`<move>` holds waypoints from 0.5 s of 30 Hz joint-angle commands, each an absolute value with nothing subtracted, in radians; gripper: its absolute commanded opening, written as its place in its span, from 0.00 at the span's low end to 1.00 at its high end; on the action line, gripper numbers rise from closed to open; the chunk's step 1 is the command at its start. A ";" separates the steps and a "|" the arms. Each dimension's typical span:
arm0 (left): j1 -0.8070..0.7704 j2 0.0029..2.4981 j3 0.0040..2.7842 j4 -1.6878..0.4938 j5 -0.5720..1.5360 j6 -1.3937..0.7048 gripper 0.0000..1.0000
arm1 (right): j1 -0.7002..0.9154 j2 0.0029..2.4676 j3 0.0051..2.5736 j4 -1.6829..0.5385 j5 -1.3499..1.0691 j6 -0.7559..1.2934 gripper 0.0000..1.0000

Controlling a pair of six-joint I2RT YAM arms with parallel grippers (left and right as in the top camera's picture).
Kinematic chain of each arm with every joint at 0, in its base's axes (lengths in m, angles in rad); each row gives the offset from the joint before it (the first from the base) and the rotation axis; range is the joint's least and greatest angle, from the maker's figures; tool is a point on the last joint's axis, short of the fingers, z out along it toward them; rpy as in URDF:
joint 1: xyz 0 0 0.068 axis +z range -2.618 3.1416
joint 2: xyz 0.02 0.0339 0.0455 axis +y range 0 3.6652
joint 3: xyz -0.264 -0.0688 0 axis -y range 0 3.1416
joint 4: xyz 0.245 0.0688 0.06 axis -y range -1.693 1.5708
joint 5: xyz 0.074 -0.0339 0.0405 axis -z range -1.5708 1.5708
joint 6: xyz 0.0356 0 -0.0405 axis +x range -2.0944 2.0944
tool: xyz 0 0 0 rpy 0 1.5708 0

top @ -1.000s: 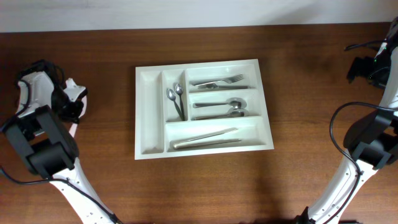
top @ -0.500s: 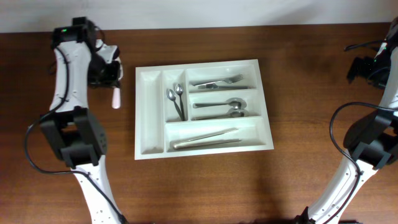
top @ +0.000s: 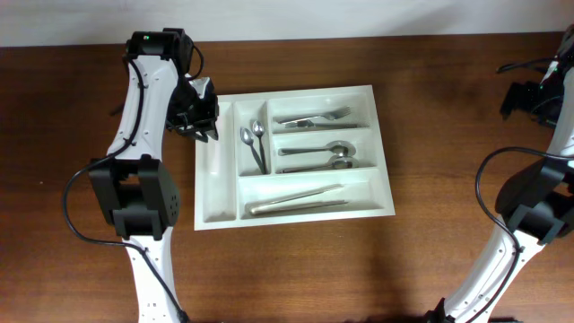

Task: Pack container
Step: 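Lower the knife into the narrow left compartment and open the left gripper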

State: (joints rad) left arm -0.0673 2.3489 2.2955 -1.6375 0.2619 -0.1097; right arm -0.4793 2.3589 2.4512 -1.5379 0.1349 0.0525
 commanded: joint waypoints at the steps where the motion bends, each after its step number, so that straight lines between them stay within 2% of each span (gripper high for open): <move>1: -0.063 2.349 2.307 -1.633 0.274 -0.120 0.48 | -0.485 2.363 2.449 -1.536 0.150 0.060 0.99; 4: -0.060 2.349 2.307 -1.613 0.273 -0.119 0.66 | -0.485 2.363 2.449 -1.536 0.150 0.060 0.99; 8: -0.047 2.349 2.307 -1.505 0.247 -0.119 0.71 | -0.485 2.363 2.449 -1.536 0.150 0.060 0.99; 9: -0.040 2.349 2.307 -1.455 0.228 -0.120 0.78 | -0.485 2.363 2.449 -1.536 0.150 0.060 0.99; 10: -0.030 2.349 2.307 -1.407 0.220 -0.120 0.80 | -0.485 2.363 2.449 -1.536 0.150 0.060 0.99; 15: 0.058 2.346 2.323 -1.220 0.222 -0.127 0.82 | -0.485 2.363 2.449 -1.536 0.150 0.060 0.99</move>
